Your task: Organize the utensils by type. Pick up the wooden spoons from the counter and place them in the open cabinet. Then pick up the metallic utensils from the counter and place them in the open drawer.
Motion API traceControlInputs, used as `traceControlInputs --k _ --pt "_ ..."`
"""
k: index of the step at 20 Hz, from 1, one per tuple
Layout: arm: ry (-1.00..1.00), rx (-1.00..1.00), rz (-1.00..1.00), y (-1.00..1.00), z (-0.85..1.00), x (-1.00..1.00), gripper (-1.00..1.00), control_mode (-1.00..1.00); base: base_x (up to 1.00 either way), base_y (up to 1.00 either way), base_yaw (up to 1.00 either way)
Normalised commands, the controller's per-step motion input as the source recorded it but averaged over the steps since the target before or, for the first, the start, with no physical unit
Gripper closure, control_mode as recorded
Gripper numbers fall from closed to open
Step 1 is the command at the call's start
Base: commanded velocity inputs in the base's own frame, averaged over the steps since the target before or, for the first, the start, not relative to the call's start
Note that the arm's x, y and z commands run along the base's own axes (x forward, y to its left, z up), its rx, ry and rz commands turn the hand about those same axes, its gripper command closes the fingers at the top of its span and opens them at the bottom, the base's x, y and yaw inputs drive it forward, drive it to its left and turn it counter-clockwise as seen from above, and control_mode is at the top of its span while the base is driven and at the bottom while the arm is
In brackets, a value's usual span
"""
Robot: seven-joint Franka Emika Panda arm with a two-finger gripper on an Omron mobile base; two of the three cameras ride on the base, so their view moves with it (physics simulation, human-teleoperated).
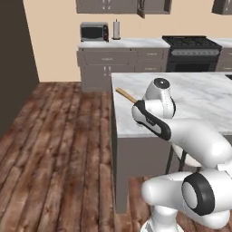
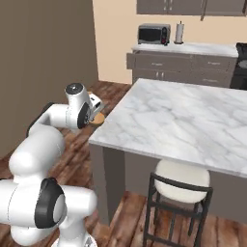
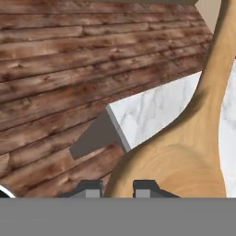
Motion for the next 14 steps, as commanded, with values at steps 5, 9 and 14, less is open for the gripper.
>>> traceControlInputs --k 5,9,14 --pt "0.0 0.0 0.0 0.0 0.0 0.0 1.0 1.0 0.3 1.0 0.0" --pt "0.0 0.0 0.0 0.0 0.0 0.0 1.0 1.0 0.58 0.96 -0.03" --pt "0.0 0.0 0.0 0.0 0.0 0.0 1.0 1.0 0.8 0.74 -0.16"
